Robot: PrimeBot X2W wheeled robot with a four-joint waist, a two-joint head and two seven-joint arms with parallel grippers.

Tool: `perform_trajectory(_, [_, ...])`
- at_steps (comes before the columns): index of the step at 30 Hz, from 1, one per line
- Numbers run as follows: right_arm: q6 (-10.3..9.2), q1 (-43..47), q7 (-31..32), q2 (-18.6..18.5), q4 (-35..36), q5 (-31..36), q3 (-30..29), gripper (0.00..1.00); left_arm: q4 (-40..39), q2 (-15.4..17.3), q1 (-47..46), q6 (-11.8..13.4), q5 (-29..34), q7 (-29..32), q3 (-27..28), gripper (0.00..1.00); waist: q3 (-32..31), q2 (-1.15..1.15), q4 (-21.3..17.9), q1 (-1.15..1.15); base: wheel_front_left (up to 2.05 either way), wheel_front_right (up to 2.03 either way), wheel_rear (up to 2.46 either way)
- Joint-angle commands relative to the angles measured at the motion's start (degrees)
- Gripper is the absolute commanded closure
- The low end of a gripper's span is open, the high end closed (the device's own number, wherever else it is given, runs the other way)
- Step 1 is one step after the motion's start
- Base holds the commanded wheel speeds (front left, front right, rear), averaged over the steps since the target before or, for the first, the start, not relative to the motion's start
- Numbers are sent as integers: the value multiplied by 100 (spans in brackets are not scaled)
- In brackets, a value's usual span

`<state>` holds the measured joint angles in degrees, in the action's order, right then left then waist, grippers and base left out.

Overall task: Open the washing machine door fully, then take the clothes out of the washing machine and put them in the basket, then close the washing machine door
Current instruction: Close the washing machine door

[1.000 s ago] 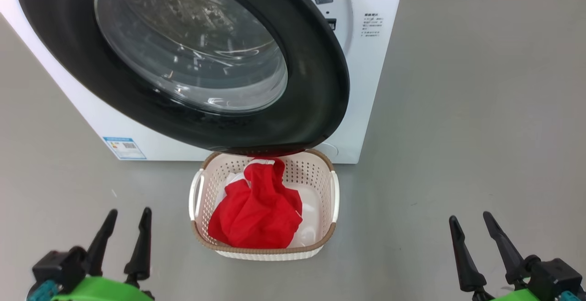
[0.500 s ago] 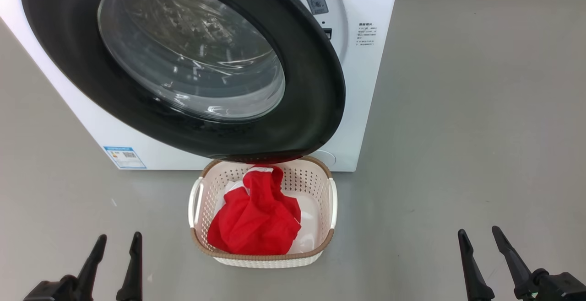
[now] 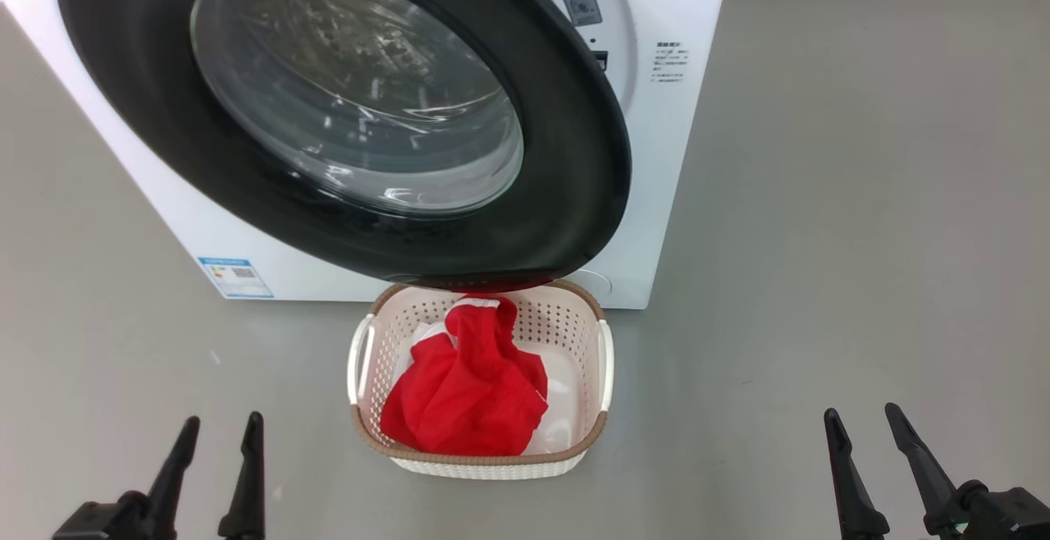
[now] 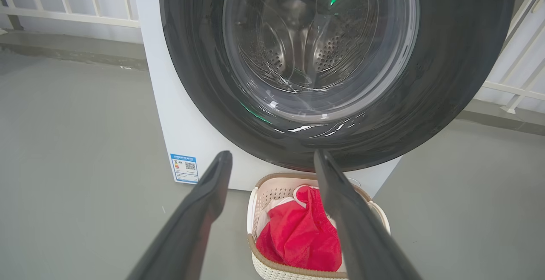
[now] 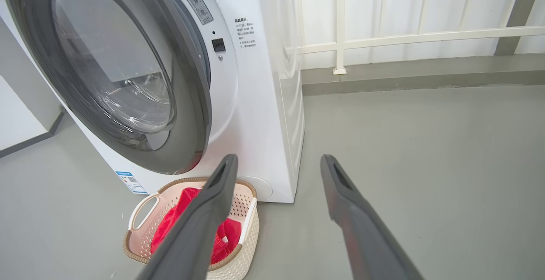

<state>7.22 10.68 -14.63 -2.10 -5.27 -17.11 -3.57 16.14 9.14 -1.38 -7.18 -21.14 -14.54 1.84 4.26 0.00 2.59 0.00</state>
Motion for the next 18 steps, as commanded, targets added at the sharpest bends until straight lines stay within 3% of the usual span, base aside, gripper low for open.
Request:
perform_trajectory(1, [26,-103,-37,-77,171,-5,129,33,-162,51,-55,-31,61,-46,200,0,13,0,67,0,0,0,0])
perform_trajectory(2, [26,-126,-37,-77,175,-15,149,59,-172,15,-58,-31,64,-46,187,0,20,0,106,0,0,0,0])
perform_trajectory(3, [26,-157,-37,-77,174,-17,176,70,-183,-22,-60,-31,71,-46,173,0,29,0,149,0,0,0,0])
perform_trajectory(4, [26,-197,-37,-77,173,-24,204,93,-197,-59,-63,-31,82,-46,161,0,44,0,193,0,0,0,0])
perform_trajectory(5, [26,-253,-37,-77,171,-42,234,100,-207,-97,-69,-31,92,-46,152,0,65,0,243,0,0,0,0])
perform_trajectory(18, [26,-1726,-37,-77,-184,-80,786,100,-195,-405,-269,-31,81,-46,-175,0,312,0,1069,0,0,0,0])
